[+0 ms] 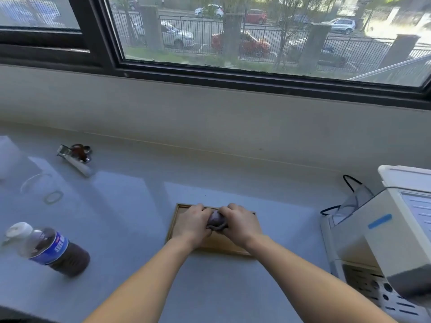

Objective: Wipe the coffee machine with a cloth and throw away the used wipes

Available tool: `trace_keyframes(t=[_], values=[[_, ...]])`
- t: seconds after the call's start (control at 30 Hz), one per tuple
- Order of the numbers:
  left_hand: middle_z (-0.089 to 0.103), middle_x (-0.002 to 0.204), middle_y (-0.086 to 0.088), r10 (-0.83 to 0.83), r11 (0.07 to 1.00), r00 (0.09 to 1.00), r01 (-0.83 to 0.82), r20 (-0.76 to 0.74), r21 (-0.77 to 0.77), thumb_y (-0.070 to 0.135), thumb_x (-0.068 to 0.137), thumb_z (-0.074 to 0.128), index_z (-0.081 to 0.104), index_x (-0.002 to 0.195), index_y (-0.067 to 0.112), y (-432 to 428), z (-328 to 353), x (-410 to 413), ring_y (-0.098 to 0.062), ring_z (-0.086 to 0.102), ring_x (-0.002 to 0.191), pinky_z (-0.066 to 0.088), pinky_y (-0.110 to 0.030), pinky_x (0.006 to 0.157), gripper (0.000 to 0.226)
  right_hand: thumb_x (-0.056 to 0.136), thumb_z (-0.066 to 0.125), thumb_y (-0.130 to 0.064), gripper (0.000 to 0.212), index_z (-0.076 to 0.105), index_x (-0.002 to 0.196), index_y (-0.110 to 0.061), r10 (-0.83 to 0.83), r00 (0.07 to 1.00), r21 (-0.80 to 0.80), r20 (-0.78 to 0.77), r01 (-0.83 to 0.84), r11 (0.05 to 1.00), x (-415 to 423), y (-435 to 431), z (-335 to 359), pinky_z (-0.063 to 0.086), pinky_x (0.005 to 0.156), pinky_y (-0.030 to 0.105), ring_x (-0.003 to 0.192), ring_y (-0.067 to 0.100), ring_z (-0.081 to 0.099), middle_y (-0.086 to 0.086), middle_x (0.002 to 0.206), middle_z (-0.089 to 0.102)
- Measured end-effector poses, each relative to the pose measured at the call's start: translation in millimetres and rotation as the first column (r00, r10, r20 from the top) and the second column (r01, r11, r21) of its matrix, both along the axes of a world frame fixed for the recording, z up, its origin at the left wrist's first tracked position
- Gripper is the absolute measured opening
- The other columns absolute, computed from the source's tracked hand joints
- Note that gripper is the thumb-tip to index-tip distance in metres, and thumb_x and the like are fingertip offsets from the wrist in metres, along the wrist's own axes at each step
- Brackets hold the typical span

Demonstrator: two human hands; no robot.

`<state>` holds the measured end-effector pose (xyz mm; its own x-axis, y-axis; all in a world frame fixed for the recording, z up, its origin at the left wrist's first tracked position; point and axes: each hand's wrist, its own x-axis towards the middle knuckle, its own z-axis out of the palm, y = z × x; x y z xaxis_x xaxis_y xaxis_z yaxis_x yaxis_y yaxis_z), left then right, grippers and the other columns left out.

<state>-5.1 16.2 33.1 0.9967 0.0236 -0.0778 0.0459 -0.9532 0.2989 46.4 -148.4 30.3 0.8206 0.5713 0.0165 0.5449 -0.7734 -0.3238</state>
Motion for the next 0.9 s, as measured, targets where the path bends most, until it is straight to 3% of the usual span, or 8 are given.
trace_keyframes(t=[0.27,0.4,0.63,0.8,0.9], values=[[0.05,0.111,-0.002,-0.018,0.998,0.999,0.02,-0.046,0.056,0.034,0.08,0.065,0.057,0.123,0.028,15,-20,14,-0.024,0.051,0.108,0.043,-0.037,0.074,0.045,0.081,0.067,-0.042,0.036,0.056,0.113,-0.028,-0.017,0.998,-0.043,-0.052,0.014,0.999,8,11,-17,0.036,0.065,0.032,0.102,0.025,0.054,0.0,0.109,0.058],[0.047,0.119,-0.004,-0.06,0.989,0.994,0.071,-0.086,0.13,0.032,0.08,0.059,0.057,0.116,0.02,12,-31,12,-0.026,0.047,0.111,0.044,-0.04,0.082,0.038,0.08,0.061,-0.031,0.034,0.057,0.113,-0.025,-0.01,0.996,-0.088,-0.084,0.002,0.996,5,8,-27,0.036,0.072,0.032,0.107,0.026,0.05,0.002,0.114,0.057],[0.05,0.125,-0.004,-0.074,0.989,0.989,0.089,-0.132,0.119,0.042,0.077,0.052,0.049,0.127,0.022,11,-37,6,-0.025,0.045,0.115,0.041,-0.04,0.09,0.055,0.08,0.057,-0.03,0.04,0.055,0.119,-0.024,0.002,0.992,-0.101,-0.127,-0.015,0.995,2,2,-32,0.041,0.083,0.036,0.111,0.027,0.046,0.002,0.119,0.054],[0.048,0.124,-0.004,-0.024,0.993,0.992,0.037,-0.123,0.108,0.052,0.07,0.039,0.047,0.131,0.023,8,-24,4,-0.026,0.046,0.115,0.04,-0.041,0.09,0.068,0.078,0.06,-0.044,0.048,0.052,0.122,-0.025,0.007,0.986,-0.115,-0.164,-0.027,0.993,3,1,-26,0.041,0.088,0.036,0.114,0.027,0.045,0.002,0.121,0.053],[0.045,0.133,-0.004,-0.015,0.991,0.996,0.026,-0.084,0.133,0.05,0.078,0.045,0.04,0.142,0.024,8,-19,5,-0.026,0.042,0.124,0.038,-0.041,0.098,0.07,0.078,0.058,-0.051,0.055,0.051,0.127,-0.027,-0.002,0.986,-0.093,-0.168,-0.014,0.996,6,-3,-24,0.043,0.093,0.036,0.118,0.026,0.046,0.001,0.125,0.054]])
